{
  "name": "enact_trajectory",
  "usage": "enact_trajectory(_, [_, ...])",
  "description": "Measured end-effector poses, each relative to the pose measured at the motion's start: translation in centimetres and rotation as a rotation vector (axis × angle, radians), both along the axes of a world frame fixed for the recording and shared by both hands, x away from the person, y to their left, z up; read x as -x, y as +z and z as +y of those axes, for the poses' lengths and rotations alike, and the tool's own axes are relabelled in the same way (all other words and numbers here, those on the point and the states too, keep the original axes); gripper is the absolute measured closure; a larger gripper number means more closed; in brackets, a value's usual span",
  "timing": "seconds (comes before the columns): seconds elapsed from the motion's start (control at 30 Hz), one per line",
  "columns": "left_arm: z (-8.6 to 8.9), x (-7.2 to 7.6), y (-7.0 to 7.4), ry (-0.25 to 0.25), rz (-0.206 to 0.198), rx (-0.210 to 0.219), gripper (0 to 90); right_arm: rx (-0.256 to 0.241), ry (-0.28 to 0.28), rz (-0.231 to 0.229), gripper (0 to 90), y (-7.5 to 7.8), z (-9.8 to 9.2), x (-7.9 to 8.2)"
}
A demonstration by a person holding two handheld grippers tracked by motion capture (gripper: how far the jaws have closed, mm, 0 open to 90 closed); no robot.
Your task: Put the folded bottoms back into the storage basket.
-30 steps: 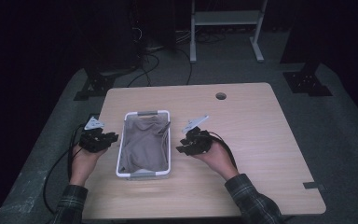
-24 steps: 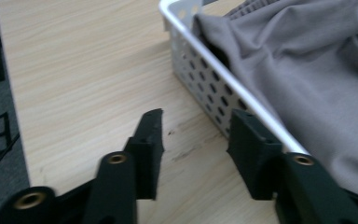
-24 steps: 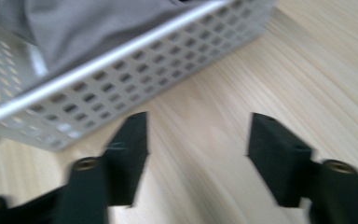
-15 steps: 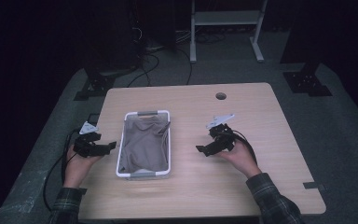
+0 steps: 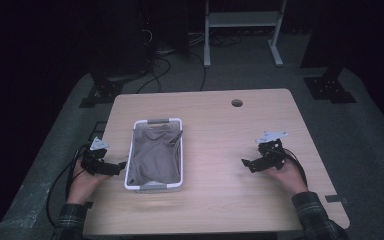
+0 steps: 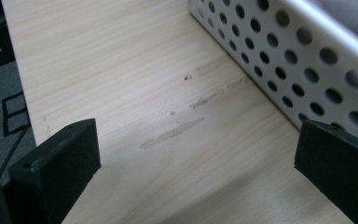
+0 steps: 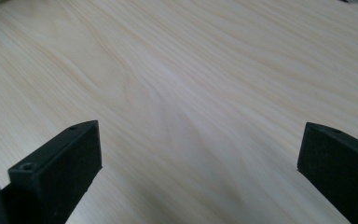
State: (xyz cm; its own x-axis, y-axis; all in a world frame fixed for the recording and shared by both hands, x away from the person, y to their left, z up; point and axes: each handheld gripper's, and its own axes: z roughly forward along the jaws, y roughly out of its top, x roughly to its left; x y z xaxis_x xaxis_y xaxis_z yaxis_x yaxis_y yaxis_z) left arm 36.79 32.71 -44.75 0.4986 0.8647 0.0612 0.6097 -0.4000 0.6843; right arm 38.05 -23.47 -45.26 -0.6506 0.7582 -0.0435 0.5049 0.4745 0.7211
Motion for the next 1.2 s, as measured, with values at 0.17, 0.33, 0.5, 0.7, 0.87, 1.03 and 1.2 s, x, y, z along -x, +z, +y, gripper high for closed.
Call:
enact_trajectory(0.17, [-0.1,-0.1,-1.2,-0.03,0.016,-0.014,0.0,0.029,-0.035,0.029,0.0,-1.1,-2.4,0.7])
enact_trajectory(0.33, [-0.3,-0.1,-1.9,-0.047,0.013,-0.028,0.0,0.024,-0.062,0.047,0.0,-2.1,-4.2,1.3])
enact_trajectory(0.5, [-0.4,-0.3,-2.8,-0.067,0.025,-0.014,0.0,0.034,-0.074,0.066,0.0,-2.7,-5.1,1.6])
enact_trajectory(0.7, [-0.3,-0.2,-3.1,-0.09,0.007,0.017,0.0,-0.005,-0.075,0.078,0.0,-3.2,-5.6,1.4])
enact_trajectory(0.87, [-0.2,-0.1,-3.4,-0.115,0.002,0.049,0.0,-0.026,-0.068,0.047,0.0,-3.5,-5.7,1.6])
enact_trajectory(1.03, [-0.1,0.0,-3.5,-0.127,-0.012,0.057,0.0,-0.028,-0.068,0.045,0.0,-3.5,-5.7,1.6])
enact_trajectory(1.2, [-0.1,0.0,-3.5,-0.128,-0.012,0.057,0.0,-0.028,-0.07,0.046,0.0,-3.5,-5.7,1.6])
